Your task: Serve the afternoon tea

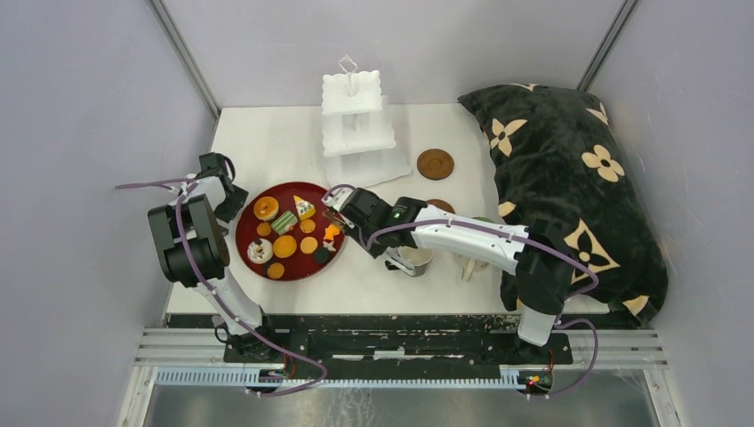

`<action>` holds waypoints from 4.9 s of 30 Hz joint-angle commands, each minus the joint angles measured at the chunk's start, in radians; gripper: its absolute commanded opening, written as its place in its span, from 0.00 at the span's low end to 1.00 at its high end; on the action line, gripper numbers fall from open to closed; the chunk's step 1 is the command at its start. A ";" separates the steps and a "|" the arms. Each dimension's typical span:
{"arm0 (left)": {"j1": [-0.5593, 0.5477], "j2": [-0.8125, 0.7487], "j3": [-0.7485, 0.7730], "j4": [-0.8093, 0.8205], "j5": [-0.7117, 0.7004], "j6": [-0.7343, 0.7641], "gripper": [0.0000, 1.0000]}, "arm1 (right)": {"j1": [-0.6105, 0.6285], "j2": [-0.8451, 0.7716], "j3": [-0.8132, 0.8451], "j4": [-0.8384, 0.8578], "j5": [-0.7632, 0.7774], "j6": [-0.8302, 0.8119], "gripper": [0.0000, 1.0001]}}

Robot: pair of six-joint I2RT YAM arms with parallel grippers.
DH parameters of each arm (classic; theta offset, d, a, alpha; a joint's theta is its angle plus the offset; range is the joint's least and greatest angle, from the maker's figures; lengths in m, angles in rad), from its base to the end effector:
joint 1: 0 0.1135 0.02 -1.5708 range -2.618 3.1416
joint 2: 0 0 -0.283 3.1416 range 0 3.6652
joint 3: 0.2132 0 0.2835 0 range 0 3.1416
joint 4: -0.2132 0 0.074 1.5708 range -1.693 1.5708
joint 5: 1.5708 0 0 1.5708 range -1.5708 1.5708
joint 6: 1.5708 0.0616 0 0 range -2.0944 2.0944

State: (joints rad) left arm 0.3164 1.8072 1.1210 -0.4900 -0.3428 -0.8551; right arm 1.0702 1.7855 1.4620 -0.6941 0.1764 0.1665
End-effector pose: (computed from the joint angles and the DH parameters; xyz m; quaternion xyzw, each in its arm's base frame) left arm 0.3636 0.1408 0.1376 -0.5620 0.7867 0.1098 0.2307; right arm 0.2172 0.3745 0.2442 -0.3968 0.8726 0.0886 0.2708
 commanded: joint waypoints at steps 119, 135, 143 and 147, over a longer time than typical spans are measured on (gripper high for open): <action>-0.362 -0.762 -0.125 0.042 0.148 0.375 0.99 | -0.437 -0.161 0.379 -0.198 0.026 -0.145 0.01; -0.361 -0.805 -0.109 0.024 0.194 0.382 0.99 | -0.492 0.135 0.704 -0.268 0.042 -0.221 0.01; -0.360 -0.812 -0.118 0.033 0.205 0.369 0.99 | -0.493 0.197 0.763 -0.225 0.015 -0.209 0.01; -0.361 -0.827 -0.115 0.042 0.236 0.363 0.99 | -0.494 0.241 0.810 -0.226 0.010 -0.186 0.01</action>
State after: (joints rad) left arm -0.0437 1.0157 0.9947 -0.5030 -0.1452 -0.5106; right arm 0.5777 1.9991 2.1872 -0.9871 0.1936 -0.0387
